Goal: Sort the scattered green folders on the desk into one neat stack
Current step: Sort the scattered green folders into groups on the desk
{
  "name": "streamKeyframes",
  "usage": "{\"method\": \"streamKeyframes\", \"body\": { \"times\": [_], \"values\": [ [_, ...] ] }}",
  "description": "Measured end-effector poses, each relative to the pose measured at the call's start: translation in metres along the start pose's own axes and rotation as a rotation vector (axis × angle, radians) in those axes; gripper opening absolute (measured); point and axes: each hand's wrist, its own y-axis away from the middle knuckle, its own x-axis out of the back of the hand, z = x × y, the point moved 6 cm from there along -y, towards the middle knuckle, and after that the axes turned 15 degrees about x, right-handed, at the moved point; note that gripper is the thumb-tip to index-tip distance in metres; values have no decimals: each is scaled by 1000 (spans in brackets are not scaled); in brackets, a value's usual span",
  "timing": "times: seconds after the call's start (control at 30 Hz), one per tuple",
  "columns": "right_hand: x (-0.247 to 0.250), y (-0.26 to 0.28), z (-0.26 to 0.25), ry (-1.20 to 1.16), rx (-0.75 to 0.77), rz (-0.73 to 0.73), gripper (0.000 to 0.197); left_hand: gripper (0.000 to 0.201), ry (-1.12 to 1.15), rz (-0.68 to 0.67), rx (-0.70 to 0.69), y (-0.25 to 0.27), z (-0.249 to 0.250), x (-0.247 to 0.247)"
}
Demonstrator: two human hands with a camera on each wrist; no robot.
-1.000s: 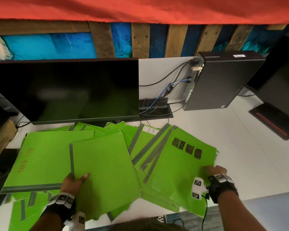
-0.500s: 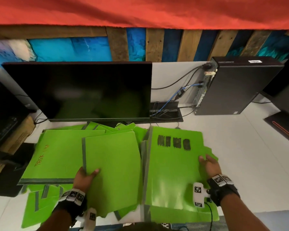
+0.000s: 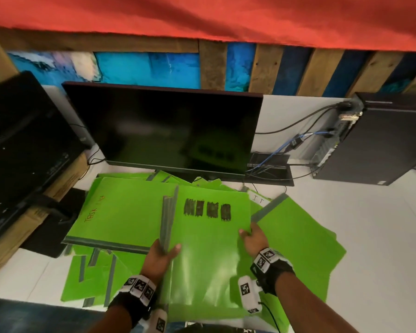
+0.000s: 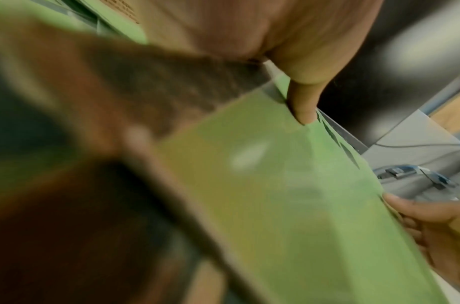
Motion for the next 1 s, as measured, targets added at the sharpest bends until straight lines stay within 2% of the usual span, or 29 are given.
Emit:
{"method": "streamKeyframes", "body": {
  "times": [0.03,0.1,0.17,0.2,0.33,0.4,0.47,0.53,0.67,0.73,0.8,0.9,0.93,1.0],
  "values": [
    [-6,1,-8,20,29,-38,41,78,-7,-5,-4,3,-1,1],
    [-7,-3,-13,47,81,-82,37,60,-21,13,-14,7,-1,8],
    [11,-8,1,150,51,-68,44,48,-44,52,-15,5,0,18],
    [28,-9,15,227,-15,-15,49,48,-53,69,-18,2,3,23],
    [115,28,80,384,-455,297,61,42,-86,151,-30,-5,15,48],
    [141,50,108,371,-608,337,68,37,-109,184,-15,-11,18,56],
    [156,67,133,370,-700,317,85,34,-103,198,22,-21,15,62],
    [164,78,148,407,-699,272,97,39,-112,186,85,-37,2,64],
    [164,79,144,459,-540,217,88,50,-177,161,213,-53,-30,60],
    [157,77,138,463,-458,159,94,62,-214,195,224,-54,-33,60],
    [147,74,131,488,-387,106,102,75,-194,170,240,-56,-35,58],
    [125,71,121,520,-290,62,107,100,-233,184,261,-89,-64,62],
    [119,71,118,511,-273,58,107,98,-247,184,258,-91,-66,62],
    [110,69,116,466,-270,100,108,82,-277,165,259,-81,-57,61]
  ]
}}
